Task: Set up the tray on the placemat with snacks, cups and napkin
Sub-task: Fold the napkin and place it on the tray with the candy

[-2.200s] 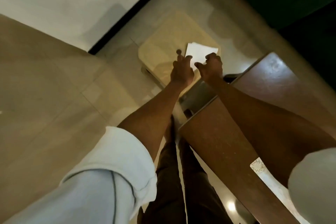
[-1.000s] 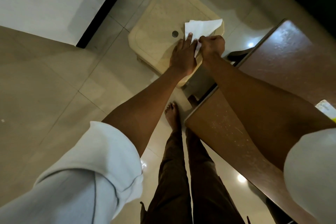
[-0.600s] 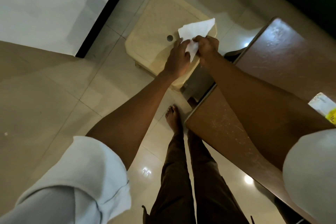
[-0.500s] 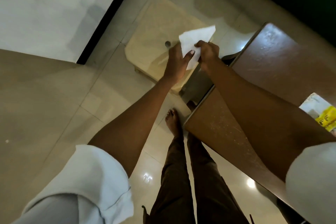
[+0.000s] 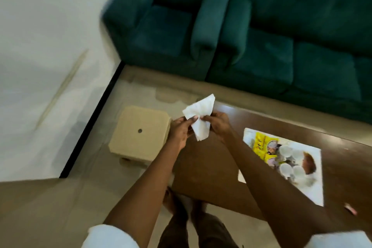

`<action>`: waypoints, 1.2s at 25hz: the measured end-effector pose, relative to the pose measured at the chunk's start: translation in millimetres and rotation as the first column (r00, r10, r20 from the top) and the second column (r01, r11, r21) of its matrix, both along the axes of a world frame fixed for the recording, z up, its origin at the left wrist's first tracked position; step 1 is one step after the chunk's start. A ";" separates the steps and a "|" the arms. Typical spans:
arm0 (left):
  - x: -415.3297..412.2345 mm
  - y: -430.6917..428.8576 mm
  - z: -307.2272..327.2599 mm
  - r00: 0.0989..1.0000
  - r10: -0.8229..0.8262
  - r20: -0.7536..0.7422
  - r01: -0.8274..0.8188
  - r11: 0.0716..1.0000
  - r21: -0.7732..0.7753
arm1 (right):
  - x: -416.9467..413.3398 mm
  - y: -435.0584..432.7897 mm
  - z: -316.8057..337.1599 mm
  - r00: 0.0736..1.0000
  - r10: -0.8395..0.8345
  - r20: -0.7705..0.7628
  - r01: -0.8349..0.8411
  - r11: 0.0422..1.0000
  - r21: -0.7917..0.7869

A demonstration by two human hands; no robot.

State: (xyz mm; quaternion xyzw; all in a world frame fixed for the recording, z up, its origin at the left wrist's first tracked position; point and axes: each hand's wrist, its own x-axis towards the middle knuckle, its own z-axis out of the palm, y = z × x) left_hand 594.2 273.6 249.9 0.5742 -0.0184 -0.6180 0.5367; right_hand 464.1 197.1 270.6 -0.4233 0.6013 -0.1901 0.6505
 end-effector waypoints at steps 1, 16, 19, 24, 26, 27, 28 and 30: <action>-21.0 -1.3 14.3 0.999 -0.035 0.010 0.035 0.999 0.004 | -20.8 5.9 17.3 1.000 -0.016 -0.002 0.016 1.000 -0.016; -454.4 19.4 137.5 0.923 -0.384 0.006 0.383 0.922 -0.060 | -461.9 101.6 115.1 0.857 -0.511 0.071 0.515 0.842 -0.162; -512.6 15.3 157.2 0.899 -0.433 0.067 0.437 0.897 -0.059 | -524.0 108.0 133.5 0.834 -0.542 0.104 0.552 0.819 -0.158; -565.0 4.4 186.5 0.880 -0.450 0.152 0.464 0.883 -0.075 | -579.9 95.5 157.2 0.839 -0.531 0.121 0.544 0.807 -0.230; -571.1 -4.8 188.3 0.873 -0.459 0.164 0.476 0.876 -0.077 | -587.7 85.6 160.4 0.847 -0.521 0.102 0.529 0.813 -0.243; -572.4 -9.7 187.6 0.870 -0.463 0.171 0.480 0.874 -0.076 | -589.6 80.5 161.7 0.850 -0.518 0.094 0.524 0.816 -0.245; -574.5 -15.1 185.7 0.865 -0.467 0.184 0.485 0.872 -0.069 | -591.5 74.6 160.7 0.854 -0.513 0.086 0.517 0.819 -0.248; -578.5 -25.1 180.3 0.860 -0.468 0.203 0.489 0.870 -0.061 | -594.2 61.5 154.6 0.860 -0.504 0.072 0.505 0.824 -0.256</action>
